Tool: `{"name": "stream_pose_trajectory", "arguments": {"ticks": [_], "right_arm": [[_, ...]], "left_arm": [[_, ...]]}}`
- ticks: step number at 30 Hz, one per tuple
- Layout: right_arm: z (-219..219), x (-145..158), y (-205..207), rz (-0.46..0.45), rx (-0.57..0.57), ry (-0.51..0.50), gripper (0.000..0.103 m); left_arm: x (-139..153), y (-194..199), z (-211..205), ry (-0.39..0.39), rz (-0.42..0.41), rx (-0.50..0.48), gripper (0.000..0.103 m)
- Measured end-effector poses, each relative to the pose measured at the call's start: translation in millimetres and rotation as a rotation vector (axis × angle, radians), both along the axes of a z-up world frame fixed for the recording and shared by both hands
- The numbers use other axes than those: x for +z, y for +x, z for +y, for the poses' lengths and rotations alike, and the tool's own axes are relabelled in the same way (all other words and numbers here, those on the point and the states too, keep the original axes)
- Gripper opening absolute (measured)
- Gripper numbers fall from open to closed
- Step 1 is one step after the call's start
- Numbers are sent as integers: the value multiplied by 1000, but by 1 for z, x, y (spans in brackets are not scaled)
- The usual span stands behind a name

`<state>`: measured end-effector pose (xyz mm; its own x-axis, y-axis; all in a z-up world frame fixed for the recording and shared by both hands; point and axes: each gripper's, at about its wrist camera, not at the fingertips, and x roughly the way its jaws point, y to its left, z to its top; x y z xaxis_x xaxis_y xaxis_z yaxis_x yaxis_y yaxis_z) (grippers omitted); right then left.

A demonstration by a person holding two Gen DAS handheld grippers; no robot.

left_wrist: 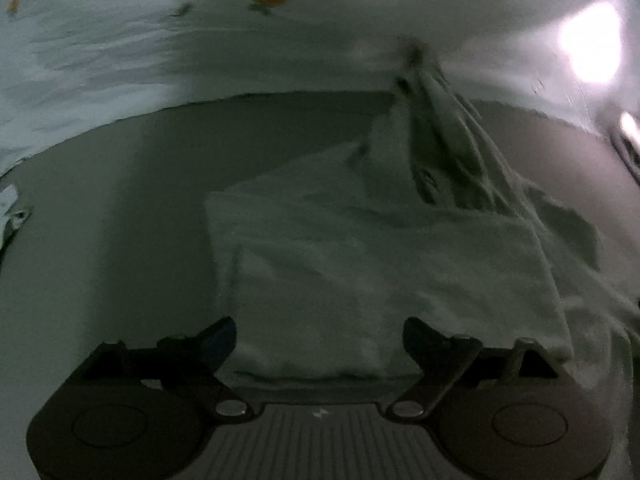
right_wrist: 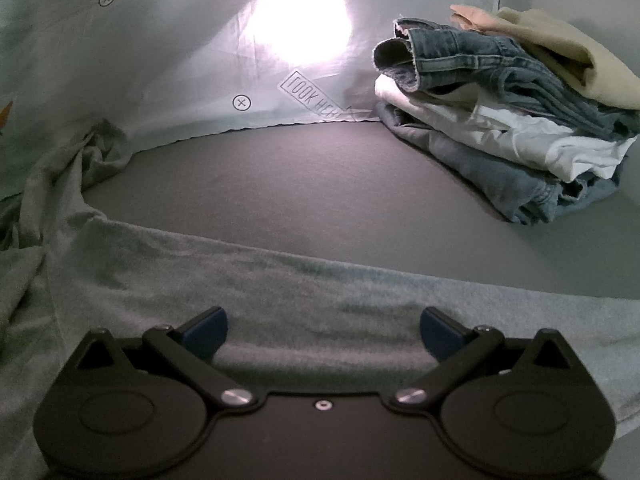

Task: Fold clothes

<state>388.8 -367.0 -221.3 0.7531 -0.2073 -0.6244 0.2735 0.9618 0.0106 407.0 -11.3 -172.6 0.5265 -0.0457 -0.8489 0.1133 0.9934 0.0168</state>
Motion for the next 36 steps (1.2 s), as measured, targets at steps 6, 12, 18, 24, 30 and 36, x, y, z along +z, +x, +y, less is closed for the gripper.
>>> {"name": "stream_pose_trajectory", "arguments": {"ticks": [6, 12, 18, 24, 30, 36], "right_arm": [[-54, 23, -12, -33, -63, 253, 96], [-173, 10, -85, -282, -412, 686, 80], [-245, -1, -176, -536, -710, 865, 76], [-267, -1, -239, -602, -910, 833, 73], [-269, -14, -261, -609, -986, 867, 69], [-278, -18, -251, -578, -943, 906, 63]], "left_arm": [[-28, 6, -22, 60, 57, -70, 103], [-33, 11, -12, 4, 94, -26, 103], [-31, 11, -16, 10, 94, -19, 103], [-32, 11, -19, 23, 87, 12, 103], [-33, 13, -20, 31, 88, 19, 103], [-34, 13, -19, 29, 82, 16, 103]]}}
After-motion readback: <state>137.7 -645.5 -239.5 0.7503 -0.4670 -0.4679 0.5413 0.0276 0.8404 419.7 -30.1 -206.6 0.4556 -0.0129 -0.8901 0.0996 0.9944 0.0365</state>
